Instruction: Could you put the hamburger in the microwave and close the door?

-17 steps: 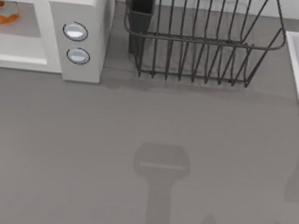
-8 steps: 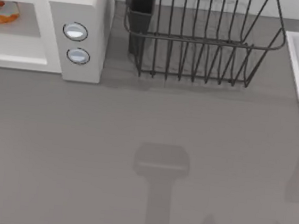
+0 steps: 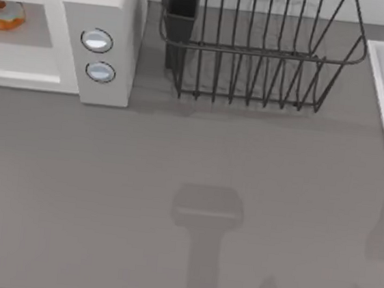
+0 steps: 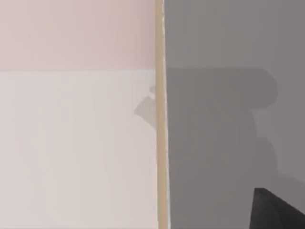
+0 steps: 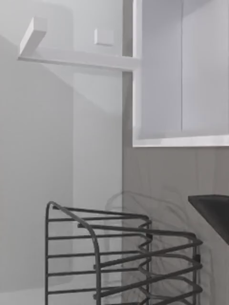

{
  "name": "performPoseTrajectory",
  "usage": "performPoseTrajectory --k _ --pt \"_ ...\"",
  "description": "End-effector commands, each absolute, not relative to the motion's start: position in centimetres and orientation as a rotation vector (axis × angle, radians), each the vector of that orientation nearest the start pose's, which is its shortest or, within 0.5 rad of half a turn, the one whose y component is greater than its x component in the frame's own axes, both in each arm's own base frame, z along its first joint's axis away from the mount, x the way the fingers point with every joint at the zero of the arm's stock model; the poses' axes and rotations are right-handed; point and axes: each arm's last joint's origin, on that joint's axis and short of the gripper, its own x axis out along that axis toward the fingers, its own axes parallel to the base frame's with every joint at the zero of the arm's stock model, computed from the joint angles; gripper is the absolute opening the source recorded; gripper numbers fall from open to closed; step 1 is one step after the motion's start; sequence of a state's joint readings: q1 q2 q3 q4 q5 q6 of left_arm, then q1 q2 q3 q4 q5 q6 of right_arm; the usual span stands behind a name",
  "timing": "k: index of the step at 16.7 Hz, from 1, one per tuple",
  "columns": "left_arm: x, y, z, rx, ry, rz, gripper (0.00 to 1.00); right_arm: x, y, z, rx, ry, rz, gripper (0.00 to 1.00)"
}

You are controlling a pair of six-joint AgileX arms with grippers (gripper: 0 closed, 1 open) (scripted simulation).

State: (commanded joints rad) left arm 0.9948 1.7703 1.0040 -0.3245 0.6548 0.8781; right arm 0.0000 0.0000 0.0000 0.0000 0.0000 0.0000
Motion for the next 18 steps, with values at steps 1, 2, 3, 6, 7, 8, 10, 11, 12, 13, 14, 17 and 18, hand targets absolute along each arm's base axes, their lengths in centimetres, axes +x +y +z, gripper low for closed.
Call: performPoseTrajectory --k 1,2,3,6,7,8,10,11,12,13,14,17,18 --pt "20.0 26.4 15.0 0.023 0.780 -0.031 0.00 10.6 -0.1 16.0 0.000 0.000 0.000 1.00" --pt "20.0 25.2 15.0 0.021 0.782 -0.032 0.00 10.6 -0.1 16.0 0.000 0.000 0.000 1.00" --pt "19.9 24.0 14.9 0.017 0.785 -0.032 0.00 10.6 -0.1 16.0 0.000 0.000 0.000 1.00" --pt "19.4 20.8 14.5 0.007 0.790 -0.025 0.00 10.6 -0.1 16.0 0.000 0.000 0.000 1.00" --pt "19.3 20.1 14.5 0.008 0.787 -0.023 0.00 10.6 -0.1 16.0 0.000 0.000 0.000 1.00" --pt "19.3 19.7 14.5 0.010 0.785 -0.022 0.00 10.6 -0.1 16.0 0.000 0.000 0.000 1.00" --pt "19.2 19.6 14.5 0.010 0.784 -0.022 0.00 10.6 -0.1 16.0 0.000 0.000 0.000 1.00" --pt "19.2 19.6 14.5 0.010 0.784 -0.022 0.00 10.6 -0.1 16.0 0.000 0.000 0.000 1.00" --pt "19.2 19.7 14.5 0.004 0.786 -0.022 0.00 10.6 -0.1 16.0 0.000 0.000 0.000 1.00" --pt "19.2 19.6 14.5 0.005 0.786 -0.021 0.00 10.6 -0.1 16.0 0.000 0.000 0.000 1.00" --pt "19.3 19.2 14.5 0.007 0.789 -0.017 0.00 10.6 -0.1 16.0 0.000 0.000 0.000 1.00" --pt "19.4 16.2 14.5 0.003 0.803 -0.009 0.00 10.6 -0.1 16.0 0.000 0.000 0.000 1.00" --pt "19.6 14.9 14.8 0.009 0.795 -0.018 0.00 10.6 -0.1 16.0 0.000 0.000 0.000 1.00"
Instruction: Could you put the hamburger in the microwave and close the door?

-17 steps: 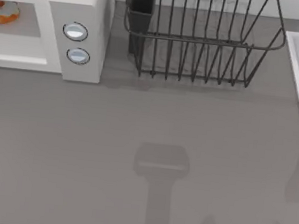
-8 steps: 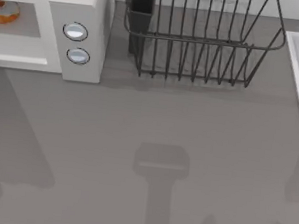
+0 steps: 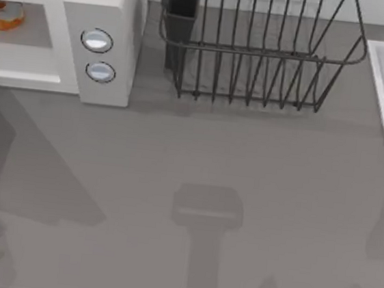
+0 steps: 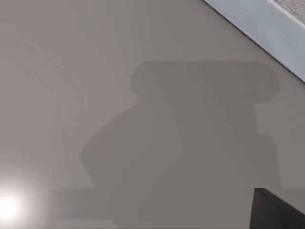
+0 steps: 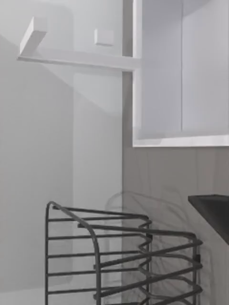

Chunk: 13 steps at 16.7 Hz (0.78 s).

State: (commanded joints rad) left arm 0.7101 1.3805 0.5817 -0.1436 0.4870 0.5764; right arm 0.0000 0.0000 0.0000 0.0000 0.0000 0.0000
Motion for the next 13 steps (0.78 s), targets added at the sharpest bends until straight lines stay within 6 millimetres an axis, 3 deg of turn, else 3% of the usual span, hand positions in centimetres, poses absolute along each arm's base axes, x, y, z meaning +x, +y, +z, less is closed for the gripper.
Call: performPoseTrajectory --k 4,10,13 --pt "19.1 10.3 14.6 0.000 0.789 -0.033 0.00 10.6 -0.1 16.0 0.000 0.000 0.000 1.00" --pt "19.0 9.8 14.4 -0.001 0.788 -0.022 0.00 10.6 -0.1 16.0 0.000 0.000 0.000 1.00" --pt "19.1 8.4 14.4 -0.008 0.803 -0.001 0.00 10.6 -0.1 16.0 0.000 0.000 0.000 1.00"
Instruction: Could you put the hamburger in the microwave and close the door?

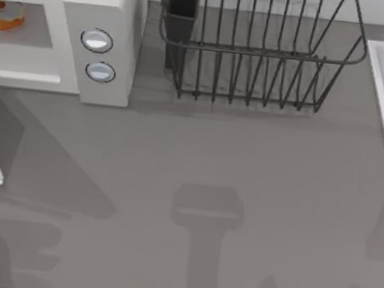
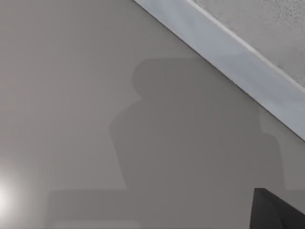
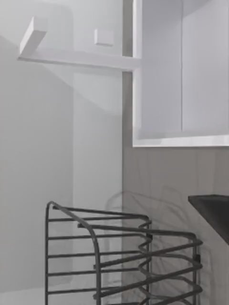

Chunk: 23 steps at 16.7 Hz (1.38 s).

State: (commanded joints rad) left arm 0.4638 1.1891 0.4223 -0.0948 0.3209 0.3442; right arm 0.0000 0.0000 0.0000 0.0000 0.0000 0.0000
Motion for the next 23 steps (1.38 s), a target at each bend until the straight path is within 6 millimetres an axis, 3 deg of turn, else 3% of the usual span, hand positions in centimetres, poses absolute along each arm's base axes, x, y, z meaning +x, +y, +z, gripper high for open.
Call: performPoseTrajectory --k 6,9,16,19,23 --pt "19.7 2.2 14.5 0.010 0.809 -0.053 0.00 10.6 -0.1 16.0 0.000 0.000 0.000 1.00" --pt "19.1 0.2 14.5 0.002 0.795 -0.031 0.00 10.6 -0.1 16.0 0.000 0.000 0.000 1.00" --pt "19.3 -0.1 14.8 -0.003 0.777 -0.024 0.00 10.6 -0.1 16.0 0.000 0.000 0.000 1.00" --pt "21.5 -0.2 15.4 -0.003 0.760 -0.024 0.00 10.6 -0.1 16.0 0.000 0.000 0.000 1.00" --pt "25.0 -0.2 13.9 -0.004 0.822 -0.024 0.00 10.6 -0.1 16.0 0.000 0.000 0.000 1.00"
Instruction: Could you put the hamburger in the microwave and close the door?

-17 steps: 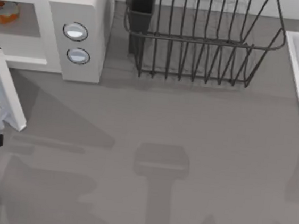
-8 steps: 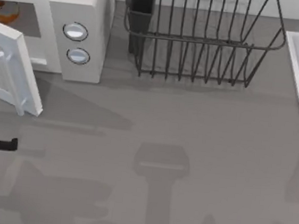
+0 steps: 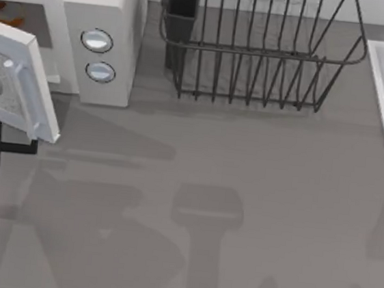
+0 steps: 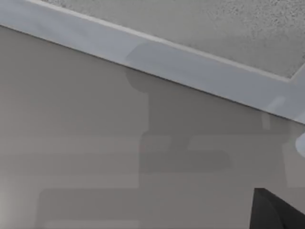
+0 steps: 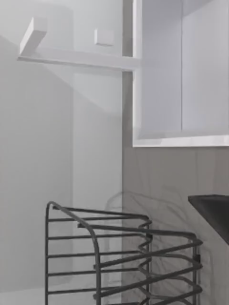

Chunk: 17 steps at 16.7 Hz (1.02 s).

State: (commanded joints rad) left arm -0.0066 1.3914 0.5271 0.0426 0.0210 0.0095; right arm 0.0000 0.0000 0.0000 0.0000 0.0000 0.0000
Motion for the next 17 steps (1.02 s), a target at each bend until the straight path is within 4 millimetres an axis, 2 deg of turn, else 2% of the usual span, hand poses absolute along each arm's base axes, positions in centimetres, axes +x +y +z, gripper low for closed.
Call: performPoseTrajectory --k 5,10,12,17 --pt "28.7 -0.3 13.4 -0.003 0.792 -0.024 0.00 10.6 -0.1 16.0 0.000 0.000 0.000 1.00" --pt "28.8 -0.2 13.5 -0.005 0.791 -0.020 0.00 10.6 -0.1 16.0 0.000 0.000 0.000 1.00" --pt "29.8 -0.3 13.4 -0.004 0.795 -0.021 0.00 10.6 -0.1 16.0 0.000 0.000 0.000 1.00" --pt "35.8 -0.3 13.2 -0.005 0.786 -0.020 0.00 10.6 -0.1 16.0 0.000 0.000 0.000 1.00"
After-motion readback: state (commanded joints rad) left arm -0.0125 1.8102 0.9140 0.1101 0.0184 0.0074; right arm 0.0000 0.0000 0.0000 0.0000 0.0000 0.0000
